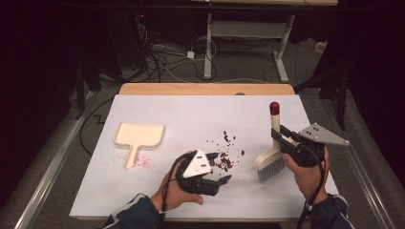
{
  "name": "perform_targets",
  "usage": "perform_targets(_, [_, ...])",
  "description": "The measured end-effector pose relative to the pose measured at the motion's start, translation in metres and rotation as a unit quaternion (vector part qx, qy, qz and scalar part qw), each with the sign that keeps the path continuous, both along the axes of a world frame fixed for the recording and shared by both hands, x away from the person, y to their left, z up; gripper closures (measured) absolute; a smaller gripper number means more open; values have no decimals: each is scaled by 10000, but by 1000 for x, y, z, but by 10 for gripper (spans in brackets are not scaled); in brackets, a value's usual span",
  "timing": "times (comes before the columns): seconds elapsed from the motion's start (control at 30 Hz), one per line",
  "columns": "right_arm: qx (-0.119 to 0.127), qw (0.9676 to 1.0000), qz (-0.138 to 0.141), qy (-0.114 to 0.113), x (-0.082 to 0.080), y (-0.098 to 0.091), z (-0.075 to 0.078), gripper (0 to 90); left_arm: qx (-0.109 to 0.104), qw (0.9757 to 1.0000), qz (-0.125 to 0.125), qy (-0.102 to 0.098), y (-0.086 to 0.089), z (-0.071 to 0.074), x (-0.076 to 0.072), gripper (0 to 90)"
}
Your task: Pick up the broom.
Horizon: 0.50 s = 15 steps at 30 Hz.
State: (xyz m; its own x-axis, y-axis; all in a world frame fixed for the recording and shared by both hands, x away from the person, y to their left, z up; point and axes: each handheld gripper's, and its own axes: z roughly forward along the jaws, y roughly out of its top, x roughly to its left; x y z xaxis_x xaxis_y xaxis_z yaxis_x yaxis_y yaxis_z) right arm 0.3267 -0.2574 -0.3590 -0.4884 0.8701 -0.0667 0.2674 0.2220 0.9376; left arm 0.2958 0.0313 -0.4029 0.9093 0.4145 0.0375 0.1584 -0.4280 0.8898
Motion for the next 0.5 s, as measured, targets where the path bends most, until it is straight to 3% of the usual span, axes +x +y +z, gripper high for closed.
perform_targets(0.17, [-33,9995,133,-276,-17,23,4,711,-145,9998,-36,139,-35,-3,5,290])
perform_targets(0.23, [-14,9991,246,-335,-24,30,6,711,-177,9998,90,27,-42,-4,5,342])
perform_targets(0.4, [107,9973,422,-586,-40,44,10,710,-309,9992,240,114,-45,-11,11,434])
perform_targets(0.5, [28,9957,515,-771,-48,50,14,709,-393,9991,94,143,-40,-11,13,541])
